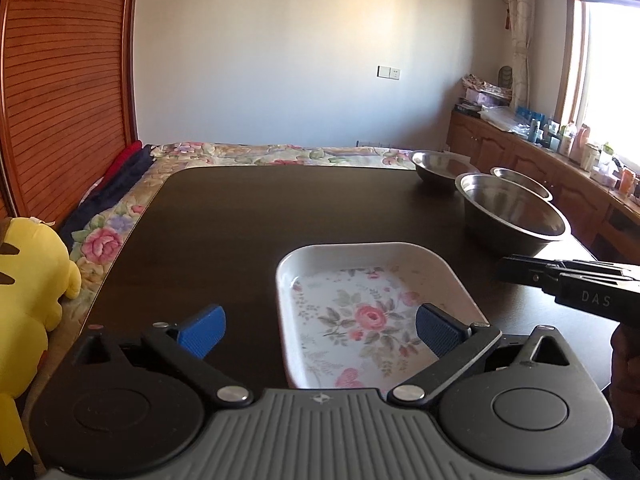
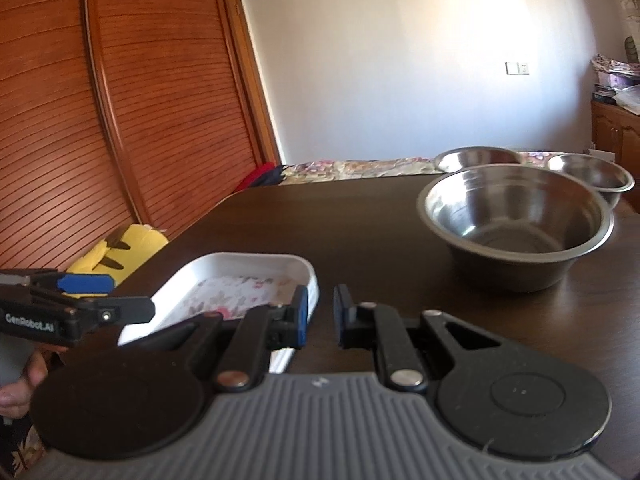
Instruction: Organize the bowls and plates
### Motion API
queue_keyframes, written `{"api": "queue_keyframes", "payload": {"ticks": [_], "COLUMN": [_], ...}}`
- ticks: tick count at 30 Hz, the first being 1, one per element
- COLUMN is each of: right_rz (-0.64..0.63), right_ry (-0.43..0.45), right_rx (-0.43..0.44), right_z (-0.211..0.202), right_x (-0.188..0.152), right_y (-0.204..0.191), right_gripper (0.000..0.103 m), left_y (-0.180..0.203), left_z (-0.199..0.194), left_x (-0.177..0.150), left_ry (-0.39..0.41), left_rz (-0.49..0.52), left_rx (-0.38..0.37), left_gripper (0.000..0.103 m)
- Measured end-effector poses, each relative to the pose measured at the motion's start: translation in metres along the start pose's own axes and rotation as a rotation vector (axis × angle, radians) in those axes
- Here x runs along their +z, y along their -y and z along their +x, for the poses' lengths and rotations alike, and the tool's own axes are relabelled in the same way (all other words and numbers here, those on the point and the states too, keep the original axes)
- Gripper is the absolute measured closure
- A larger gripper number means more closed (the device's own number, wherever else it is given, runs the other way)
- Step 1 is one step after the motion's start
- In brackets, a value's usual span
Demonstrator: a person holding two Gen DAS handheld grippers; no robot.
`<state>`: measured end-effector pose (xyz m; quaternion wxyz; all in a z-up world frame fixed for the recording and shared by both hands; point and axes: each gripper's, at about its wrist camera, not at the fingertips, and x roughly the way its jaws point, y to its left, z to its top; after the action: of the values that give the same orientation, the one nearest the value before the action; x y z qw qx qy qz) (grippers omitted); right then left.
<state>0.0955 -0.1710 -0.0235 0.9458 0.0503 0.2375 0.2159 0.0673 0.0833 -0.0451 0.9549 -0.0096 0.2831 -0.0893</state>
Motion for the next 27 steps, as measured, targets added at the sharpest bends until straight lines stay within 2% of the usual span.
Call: {"api": "queue_keyframes", "payload": {"ticks": [6,10,18,20,23,27], "right_rz": [0.001,-0.004,-0.027,-0.038,-0.055,-0.065], "right_ry": [0.021,0.037,0.085,0.095,0.117,0.135], "right_rx": [-0.031,-0.052,-0.105,-0.117,-0.139,-0.144], "right_z": [-0.009,-0.017,-0.037,-0.040,-0.045,-0.047], "right_x": [0.005,0.008,0.024,0.027,0.033,0.037], "right_y": [0.015,0.026,0.057,0.066,0.079,0.099], "right_gripper": [0.088,0.088,0.088,0.087,0.087,0.086], "left_y": [0.012,0.021,0.055,0.063,0.074,0.093], "left_z": [0.000,-0.001,0.013,0.017,0.027,0.043], "left_x": [0.005,0.009,0.032,0.038,0.042,0.047], "left_ry": [-0.019,0.017,0.047,0.047,0.034,0.016], "left_rz": [0.008,0.023,0.085,0.087,0.072,0.073], "left_rx": [-0.011,-0.041,-0.060,-0.085,-0.127,-0.163], "left_gripper": [0.000,0.000,0.000,0.000,0.004,0.017]}}
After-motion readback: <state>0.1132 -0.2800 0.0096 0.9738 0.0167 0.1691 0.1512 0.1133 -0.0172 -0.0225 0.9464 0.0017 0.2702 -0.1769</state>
